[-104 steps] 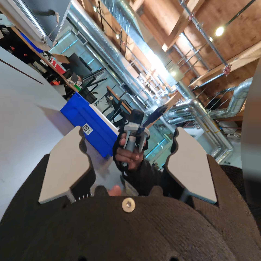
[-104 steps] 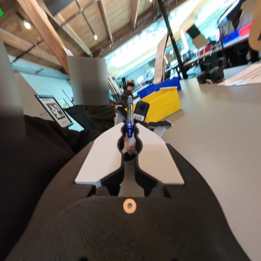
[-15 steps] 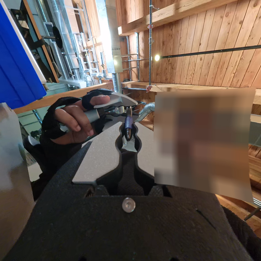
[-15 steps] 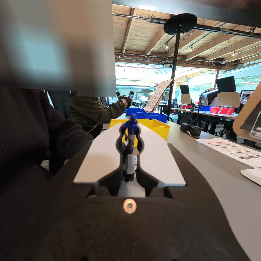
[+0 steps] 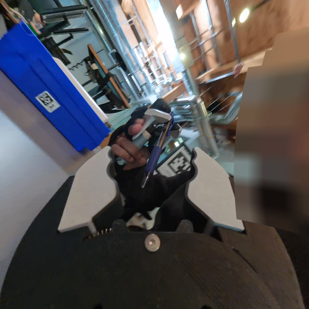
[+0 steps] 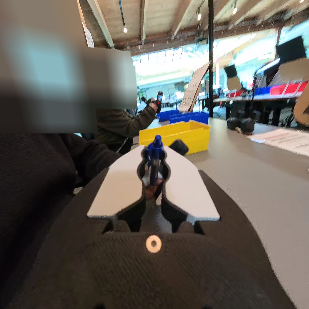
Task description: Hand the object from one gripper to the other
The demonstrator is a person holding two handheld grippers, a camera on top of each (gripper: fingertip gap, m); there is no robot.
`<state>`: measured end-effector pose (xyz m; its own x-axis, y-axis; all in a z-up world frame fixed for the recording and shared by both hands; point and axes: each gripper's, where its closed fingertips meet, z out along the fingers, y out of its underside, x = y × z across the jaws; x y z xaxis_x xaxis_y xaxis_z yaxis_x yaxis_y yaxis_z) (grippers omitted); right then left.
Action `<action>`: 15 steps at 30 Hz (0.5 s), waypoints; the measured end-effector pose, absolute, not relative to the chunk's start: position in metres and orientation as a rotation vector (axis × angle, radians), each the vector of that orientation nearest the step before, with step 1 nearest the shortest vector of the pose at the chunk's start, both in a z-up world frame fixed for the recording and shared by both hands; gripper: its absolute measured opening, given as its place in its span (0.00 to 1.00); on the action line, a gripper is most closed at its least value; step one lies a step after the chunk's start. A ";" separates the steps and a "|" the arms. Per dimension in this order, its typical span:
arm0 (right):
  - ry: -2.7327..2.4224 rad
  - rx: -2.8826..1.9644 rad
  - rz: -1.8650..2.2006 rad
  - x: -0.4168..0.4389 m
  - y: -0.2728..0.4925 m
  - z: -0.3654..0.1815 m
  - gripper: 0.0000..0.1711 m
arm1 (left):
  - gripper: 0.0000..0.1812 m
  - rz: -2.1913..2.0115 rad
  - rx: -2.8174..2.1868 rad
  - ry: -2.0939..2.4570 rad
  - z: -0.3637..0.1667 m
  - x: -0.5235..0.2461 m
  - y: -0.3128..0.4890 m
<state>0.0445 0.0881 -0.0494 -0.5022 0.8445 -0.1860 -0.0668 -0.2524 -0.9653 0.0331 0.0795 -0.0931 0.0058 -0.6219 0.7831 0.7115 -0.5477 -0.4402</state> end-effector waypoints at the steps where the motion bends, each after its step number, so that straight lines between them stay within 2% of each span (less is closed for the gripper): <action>1: -1.397 -1.045 1.818 0.042 0.088 -0.056 0.09 | 0.52 -1.647 -1.337 -0.052 -0.095 0.035 0.080; 2: -1.444 -1.108 1.804 0.040 0.087 -0.063 0.10 | 0.56 -1.567 -1.381 0.004 -0.097 0.038 0.080; 4: -1.527 -1.205 1.769 0.037 0.086 -0.076 0.10 | 0.57 -1.413 -1.485 0.155 -0.104 0.047 0.078; 7: -1.595 -1.278 1.703 0.034 0.085 -0.089 0.09 | 0.53 -1.150 -1.650 0.402 -0.125 0.061 0.074; 11: -1.590 -1.274 1.633 0.034 0.088 -0.087 0.09 | 0.41 -0.912 -1.788 0.677 -0.152 0.076 0.065; 15: -1.604 -1.264 1.632 0.037 0.084 -0.084 0.09 | 0.25 -0.856 -1.799 0.739 -0.158 0.078 0.062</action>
